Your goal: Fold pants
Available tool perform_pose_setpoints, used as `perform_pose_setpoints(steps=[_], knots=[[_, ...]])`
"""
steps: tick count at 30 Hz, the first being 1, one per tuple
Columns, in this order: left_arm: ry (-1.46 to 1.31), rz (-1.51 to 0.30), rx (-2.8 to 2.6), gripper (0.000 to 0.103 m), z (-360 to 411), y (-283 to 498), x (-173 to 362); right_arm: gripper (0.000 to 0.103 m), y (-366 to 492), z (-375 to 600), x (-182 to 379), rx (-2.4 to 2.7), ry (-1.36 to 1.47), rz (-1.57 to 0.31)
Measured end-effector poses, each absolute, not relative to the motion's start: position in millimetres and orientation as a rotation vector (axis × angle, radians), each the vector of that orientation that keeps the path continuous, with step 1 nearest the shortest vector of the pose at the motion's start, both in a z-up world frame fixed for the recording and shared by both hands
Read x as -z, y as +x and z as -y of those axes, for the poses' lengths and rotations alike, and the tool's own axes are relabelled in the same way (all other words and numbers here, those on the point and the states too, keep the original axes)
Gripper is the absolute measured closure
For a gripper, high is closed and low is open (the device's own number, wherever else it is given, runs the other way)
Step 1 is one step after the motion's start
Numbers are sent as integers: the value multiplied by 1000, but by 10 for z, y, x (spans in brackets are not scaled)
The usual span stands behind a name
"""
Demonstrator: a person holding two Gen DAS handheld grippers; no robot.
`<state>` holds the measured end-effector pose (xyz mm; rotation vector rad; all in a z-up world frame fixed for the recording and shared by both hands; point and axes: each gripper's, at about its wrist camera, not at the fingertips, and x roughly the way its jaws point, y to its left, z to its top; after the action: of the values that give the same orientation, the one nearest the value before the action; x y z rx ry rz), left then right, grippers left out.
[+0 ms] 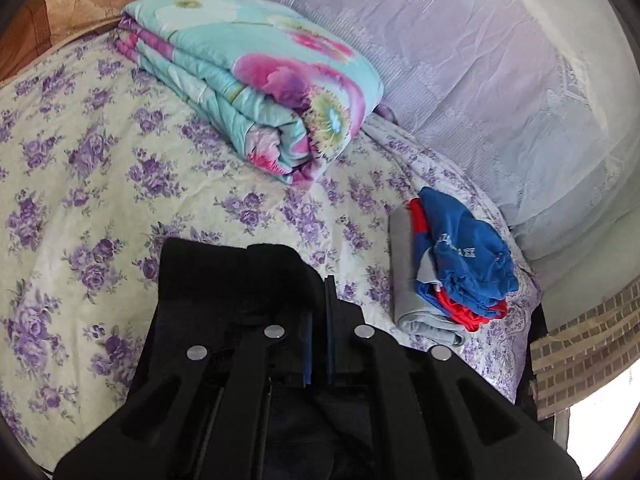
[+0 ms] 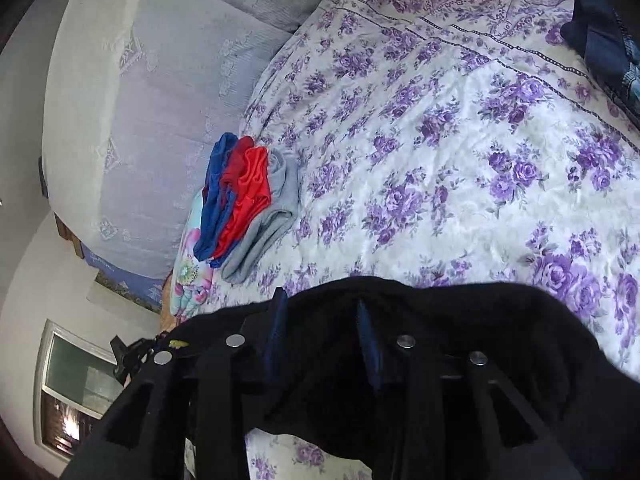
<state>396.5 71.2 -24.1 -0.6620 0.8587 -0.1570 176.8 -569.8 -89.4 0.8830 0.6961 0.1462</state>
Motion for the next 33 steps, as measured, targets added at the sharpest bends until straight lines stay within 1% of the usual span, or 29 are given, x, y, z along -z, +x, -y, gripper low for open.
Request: perform_pose_setpoints(steps=[2,3,4,6,7,8,9,10,11,12,13,15,16,18,20,21,22,23,24,26,28,29,30,32,33], knots=[[-662,-869,153,99,-707,4038,335,67,1647,5615,896,-136,811,-696],[-660,-871,150,99,-701,4059,359,72,1587,5605,903,-124,793,-694],[-660,-875,150,99,-699,4084,378,85,1513,5595,913,-118,784,-688],[-660,-880,147,99,-694,4119,408,97,1357,5525,890,-140,760,-677],[-655,-881,147,99,-679,4134,406,99,1271,5473,844,-145,735,-663],[-645,-880,147,99,-670,4139,409,99,1201,5420,795,-143,703,-651],[-639,-879,146,99,-656,4151,408,99,1162,5377,761,-142,676,-650],[-637,-878,146,99,-649,4160,416,96,1135,5357,731,-141,661,-662],[-642,-877,146,99,-649,4158,423,95,1134,5357,707,-114,644,-678],[-651,-876,148,99,-655,4152,431,88,1127,5391,674,-82,645,-670],[-659,-874,151,99,-665,4142,432,66,1139,5456,656,-68,657,-658],[-662,-868,160,99,-683,4102,408,47,1136,5596,578,-11,667,-618],[-660,-866,163,99,-686,4092,394,44,1154,5656,544,24,651,-611],[-653,-866,168,99,-697,4072,365,44,1238,5723,554,36,621,-628],[-653,-868,168,99,-705,4069,360,45,1350,5738,683,24,624,-685],[-654,-870,167,99,-706,4072,361,50,1412,5715,776,6,624,-719],[-655,-871,165,99,-707,4072,365,77,1458,5684,850,-8,618,-739],[-655,-872,163,99,-708,4071,367,89,1484,5650,906,-14,599,-757],[-655,-873,161,99,-706,4069,367,96,1456,5588,913,-15,582,-749],[-652,-873,161,99,-704,4067,364,96,1269,5418,758,-63,525,-695],[-645,-871,163,99,-701,4065,347,96,959,5079,515,-228,406,-664],[-641,-870,165,99,-701,4058,336,96,808,4863,452,-343,325,-703],[-639,-868,167,99,-700,4056,332,93,646,4607,478,-487,238,-800],[-636,-866,168,99,-702,4051,337,79,356,4353,595,-521,127,-883],[-638,-866,168,99,-702,4051,338,67,267,4383,640,-480,156,-894]])
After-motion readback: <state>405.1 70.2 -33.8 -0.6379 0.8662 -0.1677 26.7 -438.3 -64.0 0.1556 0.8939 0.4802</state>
